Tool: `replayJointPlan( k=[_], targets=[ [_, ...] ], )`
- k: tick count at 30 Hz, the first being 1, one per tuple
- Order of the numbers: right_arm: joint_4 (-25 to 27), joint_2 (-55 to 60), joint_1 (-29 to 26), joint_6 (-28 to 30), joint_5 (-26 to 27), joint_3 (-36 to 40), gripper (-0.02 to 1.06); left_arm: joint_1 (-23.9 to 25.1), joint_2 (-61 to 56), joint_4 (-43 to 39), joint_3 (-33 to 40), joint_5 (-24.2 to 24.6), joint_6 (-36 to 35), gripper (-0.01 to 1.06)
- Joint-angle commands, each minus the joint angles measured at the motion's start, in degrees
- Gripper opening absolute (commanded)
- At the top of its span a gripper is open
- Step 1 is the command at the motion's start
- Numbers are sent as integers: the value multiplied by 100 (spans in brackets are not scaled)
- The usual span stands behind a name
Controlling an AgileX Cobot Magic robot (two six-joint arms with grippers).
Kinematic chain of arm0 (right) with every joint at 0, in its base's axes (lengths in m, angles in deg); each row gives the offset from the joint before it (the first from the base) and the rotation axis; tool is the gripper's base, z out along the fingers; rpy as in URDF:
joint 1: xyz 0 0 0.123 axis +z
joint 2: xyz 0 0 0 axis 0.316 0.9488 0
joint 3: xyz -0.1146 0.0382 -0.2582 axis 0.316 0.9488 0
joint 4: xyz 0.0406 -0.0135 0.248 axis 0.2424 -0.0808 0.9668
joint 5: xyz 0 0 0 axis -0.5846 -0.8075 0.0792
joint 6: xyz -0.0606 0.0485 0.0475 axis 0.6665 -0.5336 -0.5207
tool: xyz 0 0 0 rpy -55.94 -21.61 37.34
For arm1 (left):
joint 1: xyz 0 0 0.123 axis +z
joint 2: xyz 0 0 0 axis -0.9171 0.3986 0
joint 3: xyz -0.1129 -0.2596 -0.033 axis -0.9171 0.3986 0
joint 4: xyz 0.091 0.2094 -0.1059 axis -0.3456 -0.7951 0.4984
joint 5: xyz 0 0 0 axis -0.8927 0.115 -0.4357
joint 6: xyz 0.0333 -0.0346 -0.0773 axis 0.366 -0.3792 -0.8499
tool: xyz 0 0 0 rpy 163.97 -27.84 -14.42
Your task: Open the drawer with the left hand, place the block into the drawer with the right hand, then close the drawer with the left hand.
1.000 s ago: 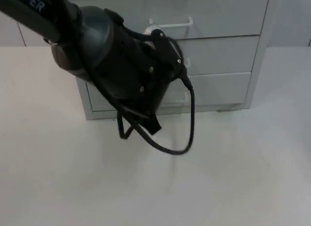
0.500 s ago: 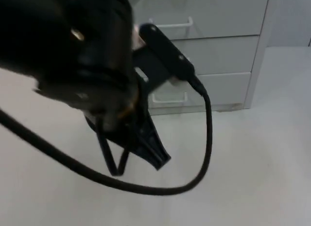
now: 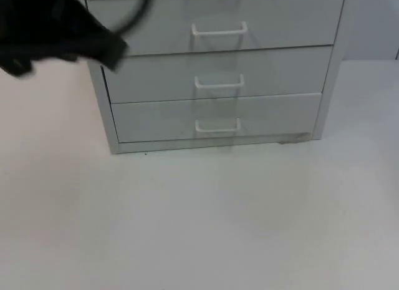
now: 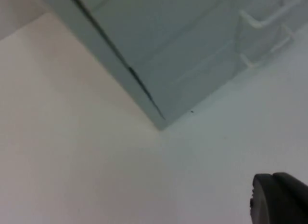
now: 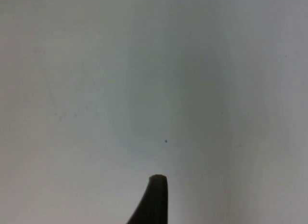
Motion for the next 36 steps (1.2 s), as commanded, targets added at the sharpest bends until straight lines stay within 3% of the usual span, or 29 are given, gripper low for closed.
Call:
replayJointPlan(
  k=[1,5,7,8,12,19,23,24,28,29,32,36],
  targets=[
    [48,-54,-34,76,42,21,78,462,-402,392,33,37,327,0],
    [75,-54,-34,76,42,21,78,1127,-904,1026,33,41,830,0],
    [99,-54,-34,76,42,21,78,1697,-1270,1479,33,79,1278,0],
    [99,-54,-34,76,42,21,78,1697,-1270,1479,33,79,1278,0],
    [97,-54,-34,88,42,21,78,2433,-1807,1658,161,180,1331,0],
    [169,-79,-34,117,42,21,78,2965,-2372,1769,267,389,1375,0],
    [1406,-383,-34,1604,144,21,78,2978,-2691,1854,267,507,1375,0],
    [1406,-383,-34,1604,144,21,78,2978,-2691,1854,267,507,1375,0],
    [2760,-978,-34,3299,121,21,78,2978,-3092,1942,322,592,1409,0],
    [2760,-978,-34,3299,121,21,78,2978,-3092,1942,322,592,1409,0],
    [3270,-1562,-34,4005,-14,21,78,2978,-3606,2110,472,607,1437,0],
    [3327,-2164,-34,4054,-87,21,78,2978,-4224,2270,766,580,1452,0]
  ],
)
